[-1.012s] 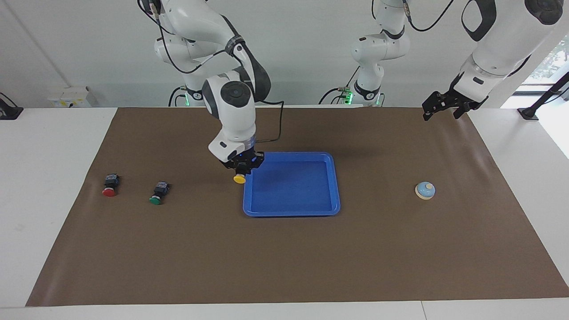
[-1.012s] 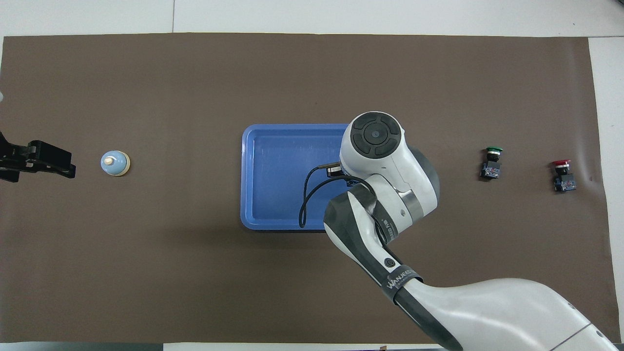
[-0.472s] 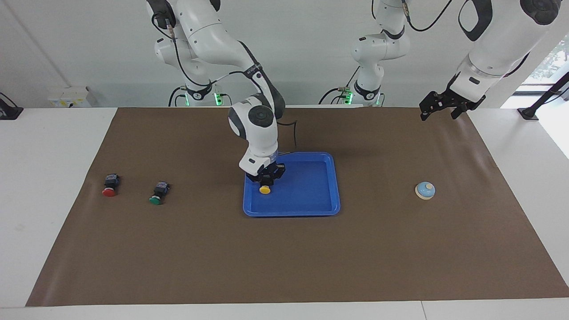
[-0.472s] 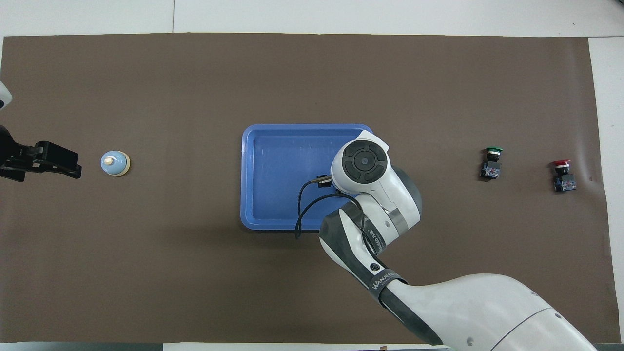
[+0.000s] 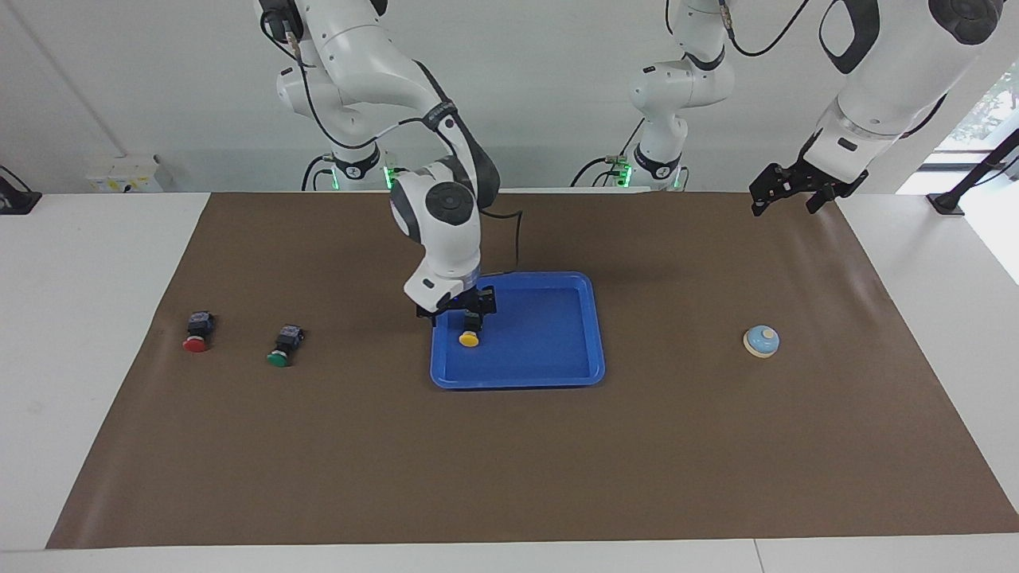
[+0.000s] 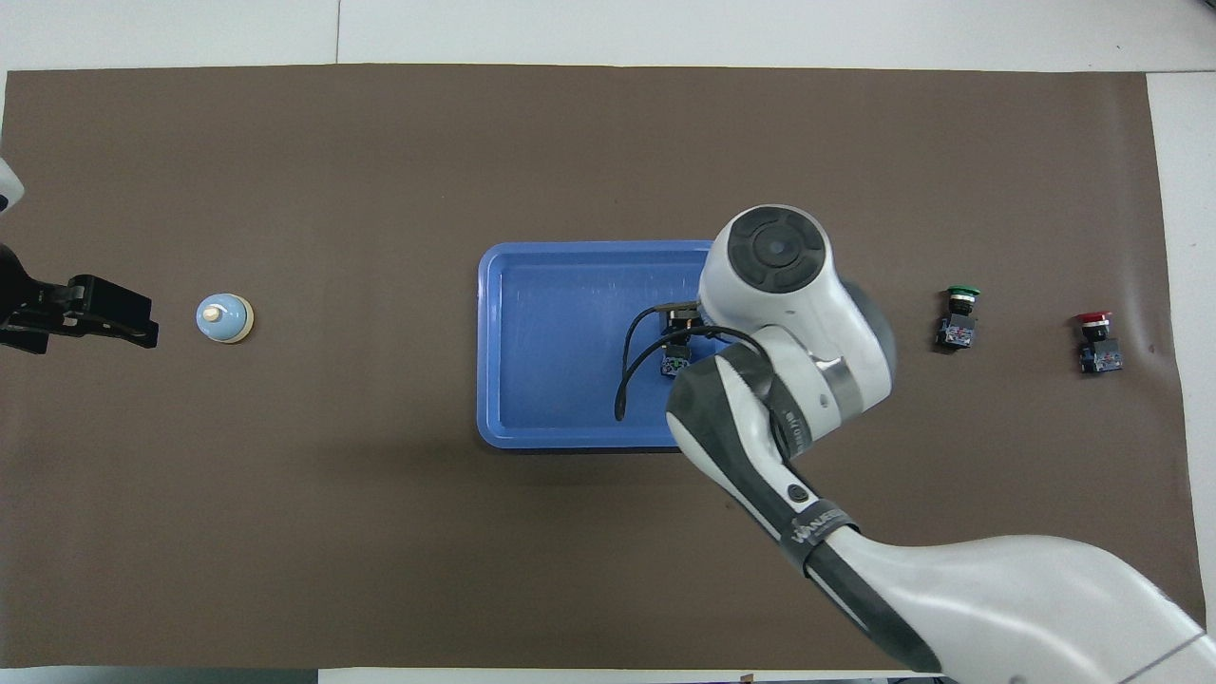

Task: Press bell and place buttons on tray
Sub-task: 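Carry the yellow button into the blue tray and release it, then grasp the green button with the right gripper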

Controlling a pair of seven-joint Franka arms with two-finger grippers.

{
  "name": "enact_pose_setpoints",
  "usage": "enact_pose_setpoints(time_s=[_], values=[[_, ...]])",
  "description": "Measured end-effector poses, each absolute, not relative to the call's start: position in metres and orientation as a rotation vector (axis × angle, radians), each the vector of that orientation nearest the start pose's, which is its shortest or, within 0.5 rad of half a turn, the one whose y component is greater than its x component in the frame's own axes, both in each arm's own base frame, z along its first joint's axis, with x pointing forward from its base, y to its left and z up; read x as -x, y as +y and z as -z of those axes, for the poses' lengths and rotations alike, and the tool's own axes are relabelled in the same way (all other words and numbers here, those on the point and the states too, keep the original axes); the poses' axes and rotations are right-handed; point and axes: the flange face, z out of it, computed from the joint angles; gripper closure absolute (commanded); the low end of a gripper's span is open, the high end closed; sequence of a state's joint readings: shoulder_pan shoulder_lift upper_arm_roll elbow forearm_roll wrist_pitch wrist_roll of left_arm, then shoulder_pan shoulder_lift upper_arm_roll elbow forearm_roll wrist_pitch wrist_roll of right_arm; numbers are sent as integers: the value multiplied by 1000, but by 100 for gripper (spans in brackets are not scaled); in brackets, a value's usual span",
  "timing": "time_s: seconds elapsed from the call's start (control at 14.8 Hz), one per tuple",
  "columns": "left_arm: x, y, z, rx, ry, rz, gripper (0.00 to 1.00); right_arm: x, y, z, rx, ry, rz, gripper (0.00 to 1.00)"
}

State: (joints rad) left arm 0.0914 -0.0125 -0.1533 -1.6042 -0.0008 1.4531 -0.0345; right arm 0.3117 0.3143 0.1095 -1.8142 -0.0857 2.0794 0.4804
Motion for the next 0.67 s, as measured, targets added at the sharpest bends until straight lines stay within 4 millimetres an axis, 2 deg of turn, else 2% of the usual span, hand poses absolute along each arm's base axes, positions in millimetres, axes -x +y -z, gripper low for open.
enact_pose_setpoints(time_s=[0.13,0.27,0.4,0.54,0.67], values=[[-535,-34,-606,3125,44,-217,0,-591,196,-406,3205,132,-47,0],[-535,-35,-606,3125,47,-216,0,-598,140,-425,3209,172,-71,0],[-535,-36,-606,3124,49,-216,0,-605,88,-422,3208,208,-102,0],[-535,-36,-606,3124,49,-216,0,-606,36,-406,3200,262,-120,0],[-535,-36,-606,3123,49,-216,0,-602,-6,-384,3187,322,-92,0]])
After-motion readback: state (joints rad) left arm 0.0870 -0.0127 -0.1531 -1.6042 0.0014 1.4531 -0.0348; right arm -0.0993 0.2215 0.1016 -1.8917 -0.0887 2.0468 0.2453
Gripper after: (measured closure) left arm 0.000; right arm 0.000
